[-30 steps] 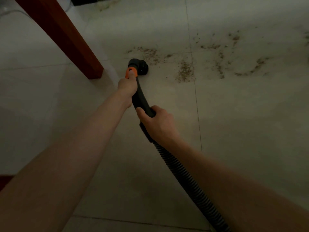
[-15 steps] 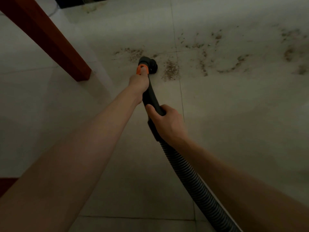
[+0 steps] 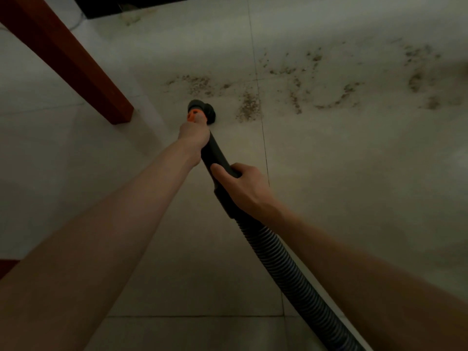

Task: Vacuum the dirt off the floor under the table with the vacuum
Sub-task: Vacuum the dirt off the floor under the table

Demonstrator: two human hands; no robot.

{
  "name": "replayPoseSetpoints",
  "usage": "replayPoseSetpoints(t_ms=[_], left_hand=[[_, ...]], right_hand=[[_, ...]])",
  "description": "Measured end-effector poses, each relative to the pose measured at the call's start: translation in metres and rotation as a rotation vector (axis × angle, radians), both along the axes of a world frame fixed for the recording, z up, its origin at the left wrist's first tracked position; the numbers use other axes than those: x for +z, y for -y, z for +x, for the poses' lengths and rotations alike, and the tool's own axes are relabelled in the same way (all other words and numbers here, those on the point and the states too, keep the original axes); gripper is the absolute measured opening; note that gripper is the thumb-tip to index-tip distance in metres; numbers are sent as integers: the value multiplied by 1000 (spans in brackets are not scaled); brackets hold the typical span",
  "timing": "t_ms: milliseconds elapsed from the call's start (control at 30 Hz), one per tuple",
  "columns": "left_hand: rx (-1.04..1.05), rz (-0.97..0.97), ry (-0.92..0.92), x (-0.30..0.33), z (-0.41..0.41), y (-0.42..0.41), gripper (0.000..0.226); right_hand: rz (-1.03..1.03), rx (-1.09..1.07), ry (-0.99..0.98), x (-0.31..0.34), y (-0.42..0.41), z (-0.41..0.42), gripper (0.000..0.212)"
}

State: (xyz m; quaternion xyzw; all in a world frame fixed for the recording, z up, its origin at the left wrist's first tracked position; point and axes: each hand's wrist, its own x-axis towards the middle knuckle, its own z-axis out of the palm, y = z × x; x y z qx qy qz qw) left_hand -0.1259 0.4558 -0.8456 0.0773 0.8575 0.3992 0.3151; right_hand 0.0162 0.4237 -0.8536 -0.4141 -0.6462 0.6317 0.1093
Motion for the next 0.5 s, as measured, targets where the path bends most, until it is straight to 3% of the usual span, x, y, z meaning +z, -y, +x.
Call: replayPoseSetpoints(t_ms=[500], left_hand=[[-52,58,106,6,28,1,55]], right_hand=[[101,-101,67,3,13,21,30]])
